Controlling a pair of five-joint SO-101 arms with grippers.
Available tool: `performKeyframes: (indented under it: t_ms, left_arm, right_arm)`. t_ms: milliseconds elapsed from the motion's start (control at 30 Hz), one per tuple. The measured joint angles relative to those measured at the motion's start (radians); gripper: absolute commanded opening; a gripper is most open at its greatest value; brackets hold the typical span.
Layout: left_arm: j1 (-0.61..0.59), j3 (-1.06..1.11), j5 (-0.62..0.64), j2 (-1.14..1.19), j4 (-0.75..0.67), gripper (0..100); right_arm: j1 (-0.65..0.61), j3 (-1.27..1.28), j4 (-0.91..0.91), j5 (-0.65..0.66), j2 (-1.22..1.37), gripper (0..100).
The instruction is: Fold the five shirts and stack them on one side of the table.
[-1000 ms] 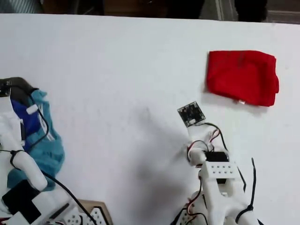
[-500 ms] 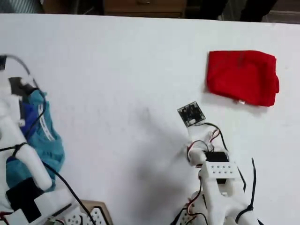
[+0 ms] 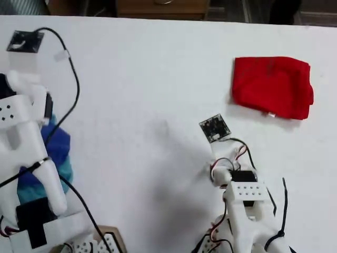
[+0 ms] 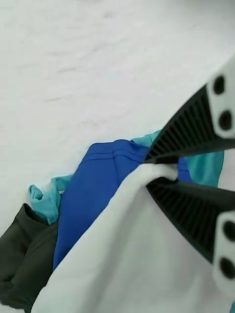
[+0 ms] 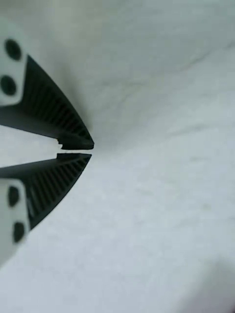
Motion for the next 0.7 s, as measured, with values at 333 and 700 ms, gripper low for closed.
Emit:
performKeyframes:
  t_ms: [333, 700]
  left_arm:
    - [0.112, -0.245, 0.044, 0.000, 0.018, 2]
    - [0.532, -0.649, 0.048, 0.000, 0.031, 2]
  right_arm:
    - [0.000, 0.000, 0.000, 0.000, 0.000, 1.9]
    - [0.000, 0.000, 0.000, 0.000, 0.000, 1.9]
